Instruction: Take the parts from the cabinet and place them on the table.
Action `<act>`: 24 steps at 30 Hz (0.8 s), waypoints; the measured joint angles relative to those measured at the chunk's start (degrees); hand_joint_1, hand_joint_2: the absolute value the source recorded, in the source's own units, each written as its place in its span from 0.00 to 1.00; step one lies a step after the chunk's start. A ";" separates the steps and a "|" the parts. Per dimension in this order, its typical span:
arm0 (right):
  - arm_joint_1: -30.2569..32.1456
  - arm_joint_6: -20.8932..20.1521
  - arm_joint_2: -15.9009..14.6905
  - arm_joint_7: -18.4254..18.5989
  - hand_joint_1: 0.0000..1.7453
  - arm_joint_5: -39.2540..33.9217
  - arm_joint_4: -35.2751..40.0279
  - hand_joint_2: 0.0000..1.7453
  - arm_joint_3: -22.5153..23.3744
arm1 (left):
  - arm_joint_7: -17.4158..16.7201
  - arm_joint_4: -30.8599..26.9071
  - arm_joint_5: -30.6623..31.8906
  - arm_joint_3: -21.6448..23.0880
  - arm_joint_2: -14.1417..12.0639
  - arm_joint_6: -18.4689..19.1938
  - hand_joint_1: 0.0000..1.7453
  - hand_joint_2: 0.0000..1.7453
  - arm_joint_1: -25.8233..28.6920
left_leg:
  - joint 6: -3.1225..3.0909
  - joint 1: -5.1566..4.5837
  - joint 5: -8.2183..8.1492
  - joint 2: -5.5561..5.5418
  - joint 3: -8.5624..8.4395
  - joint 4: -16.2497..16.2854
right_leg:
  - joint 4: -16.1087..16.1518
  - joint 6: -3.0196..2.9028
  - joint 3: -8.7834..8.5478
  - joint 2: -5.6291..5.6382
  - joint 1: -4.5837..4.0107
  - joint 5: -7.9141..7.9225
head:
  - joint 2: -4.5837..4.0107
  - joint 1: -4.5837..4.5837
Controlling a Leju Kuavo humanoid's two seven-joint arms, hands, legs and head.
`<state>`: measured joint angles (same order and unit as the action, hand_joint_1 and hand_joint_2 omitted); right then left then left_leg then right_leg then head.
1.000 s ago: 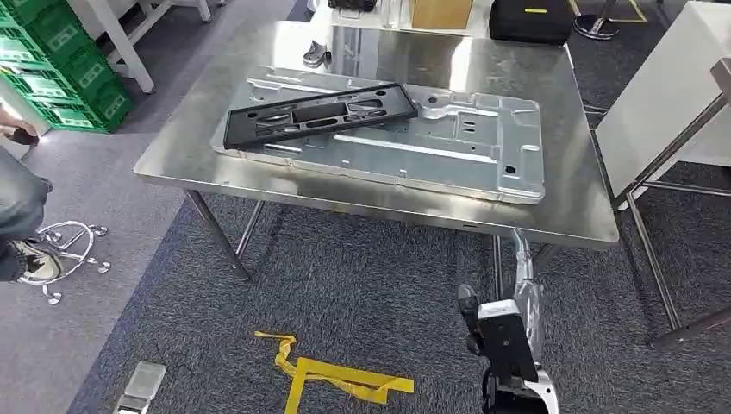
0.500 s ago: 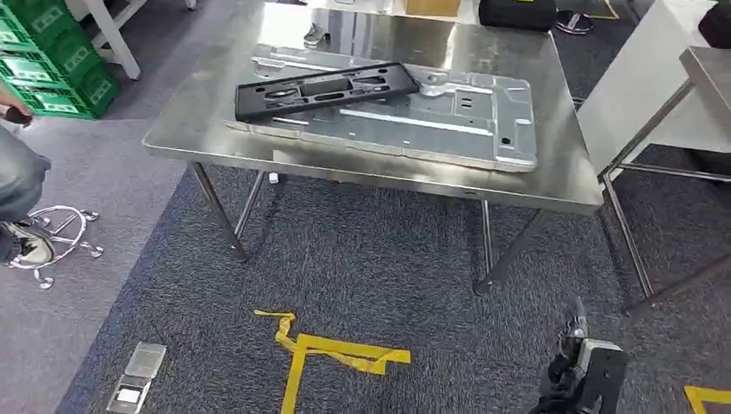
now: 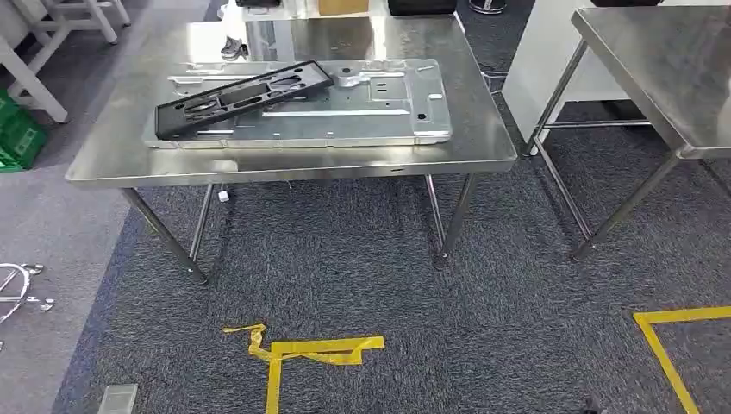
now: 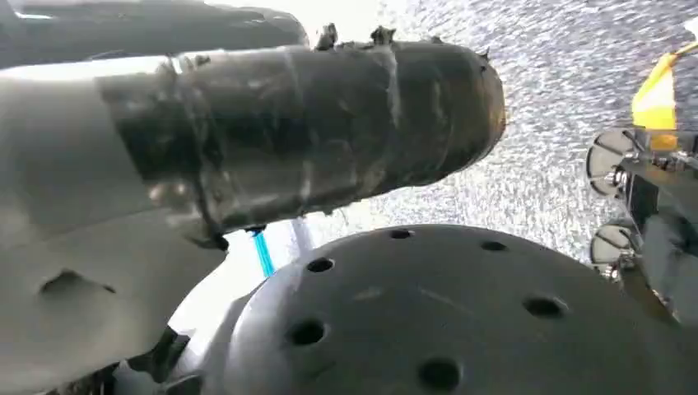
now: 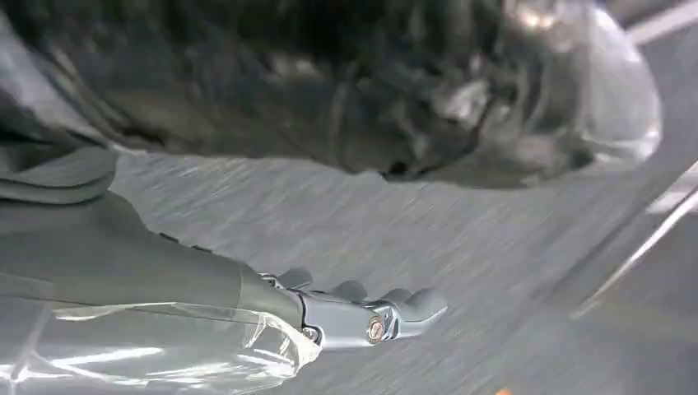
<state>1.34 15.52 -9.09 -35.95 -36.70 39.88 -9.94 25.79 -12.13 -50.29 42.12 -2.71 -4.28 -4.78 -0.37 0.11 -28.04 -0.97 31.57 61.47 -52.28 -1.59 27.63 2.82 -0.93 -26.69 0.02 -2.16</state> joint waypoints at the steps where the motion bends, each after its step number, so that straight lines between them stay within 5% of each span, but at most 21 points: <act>1: -0.49 -0.13 0.37 0.35 0.00 -0.37 -2.14 0.00 0.39 | 0.00 0.00 -0.24 -0.02 -0.04 -0.07 0.00 0.00 0.01 | -0.56 -0.08 1.24 -1.79 -2.62 -4.86 | -0.20 0.02 -0.29 0.68 0.11 -0.01 | 0.00 0.02; 2: -1.24 -0.02 1.09 0.97 0.00 -0.71 -4.67 0.00 0.78 | -0.07 0.09 -0.44 -0.09 -0.15 -0.30 0.00 0.00 0.00 | -0.79 0.12 0.36 -2.53 -3.97 -6.55 | -0.46 0.23 0.35 1.29 -0.15 -0.01 | 0.00 0.11; 5: -2.36 1.47 2.12 3.41 0.00 -1.27 -10.73 0.00 1.94 | -0.26 0.09 -0.98 -0.22 -0.15 -0.42 0.00 0.00 -0.30 | -0.91 -0.16 0.28 -1.34 -3.75 -7.38 | -0.60 1.12 0.94 3.03 0.27 0.57 | 0.00 -0.04; 6: -2.36 1.90 2.43 3.96 0.00 -1.13 -12.37 0.00 2.29 | -0.26 0.07 -1.09 -0.35 0.16 -0.42 0.00 0.00 -0.38 | -1.23 0.45 0.56 -0.67 -3.94 -8.18 | -0.66 1.56 1.04 3.44 -0.11 0.44 | 0.00 -0.04; 8: -2.94 2.56 3.15 4.92 0.00 -0.87 -14.88 0.00 2.67 | -0.24 0.09 -1.42 -0.55 0.39 -0.39 0.00 0.00 -0.43 | -1.54 0.60 0.88 0.69 -4.09 -8.59 | -4.90 2.43 3.22 -0.61 0.08 -2.29 | 0.00 0.22; 11: -4.01 3.28 4.09 7.84 0.00 -0.46 -18.43 0.00 2.86 | -0.28 0.09 -2.01 -1.00 0.61 -0.50 0.00 0.00 -0.14 | -1.66 0.65 0.86 2.83 -3.76 -8.53 | -19.02 3.61 10.74 -2.21 1.16 -7.69 | 0.00 0.17; 13: -3.89 3.21 4.81 10.47 0.00 -0.48 -20.17 0.00 2.84 | -0.24 0.09 -2.25 -1.36 0.68 -0.52 0.00 0.00 -0.17 | -1.49 0.87 0.76 3.92 -3.76 -8.48 | -18.91 4.12 11.10 -2.64 1.80 -5.88 | 0.00 0.20; 15: -3.97 2.82 5.33 11.78 0.00 -0.48 -21.43 0.00 2.84 | -0.22 0.09 -2.45 -1.42 0.89 -0.52 0.00 0.00 -0.17 | -1.01 1.18 0.47 5.02 -3.85 -8.18 | -9.53 4.49 6.58 -3.76 2.16 -0.80 | 0.00 0.20; 16: -4.22 2.41 5.61 12.41 0.00 -0.41 -22.04 0.00 2.84 | -0.22 0.09 -2.69 -1.51 0.98 -0.61 0.00 0.00 -0.19 | -0.64 1.26 0.25 5.58 -3.99 -7.97 | -4.03 4.57 3.61 -5.66 2.21 1.31 | 0.00 0.20; 17: -4.57 2.12 6.16 12.89 0.00 -0.28 -22.52 0.00 2.84 | -0.22 0.11 -2.82 -1.66 0.98 -0.76 0.00 0.00 -0.20 | -0.17 0.96 0.03 6.05 -4.10 -7.83 | -1.40 4.34 2.47 -8.69 2.13 1.07 | 0.00 0.33; 21: -4.85 2.27 7.14 15.91 0.00 0.29 -24.16 0.00 2.77 | -0.24 0.09 -3.10 -2.01 0.94 -0.98 0.00 0.00 -0.42 | 1.62 0.97 -0.34 8.19 -5.08 -8.25 | -1.77 2.54 3.03 -5.83 1.77 1.20 | 0.00 0.05; 22: -4.95 2.38 7.21 17.14 0.00 0.48 -24.52 0.00 2.77 | -0.15 0.09 -3.23 -2.14 0.94 -0.98 0.00 0.00 -0.47 | 2.11 1.18 -0.65 7.98 -5.24 -8.24 | -1.29 1.96 2.50 -5.16 2.10 1.61 | 0.00 -0.02; 24: -4.98 2.84 7.93 20.01 0.00 0.57 -25.13 0.00 2.77 | -0.20 0.09 -3.34 -2.47 0.68 -1.01 0.00 0.00 -0.44 | 2.12 1.28 -4.67 2.75 -3.11 -2.73 | -1.06 1.32 2.58 -4.05 2.07 1.97 | 0.00 -0.26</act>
<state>-3.65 18.36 -1.16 -15.94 -36.13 14.75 -7.17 25.60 -12.04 -53.64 39.65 -2.03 -5.29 -5.21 1.75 1.38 -32.72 1.78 28.46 58.74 -53.34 -0.26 30.21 -1.22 1.14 -24.72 0.02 -2.42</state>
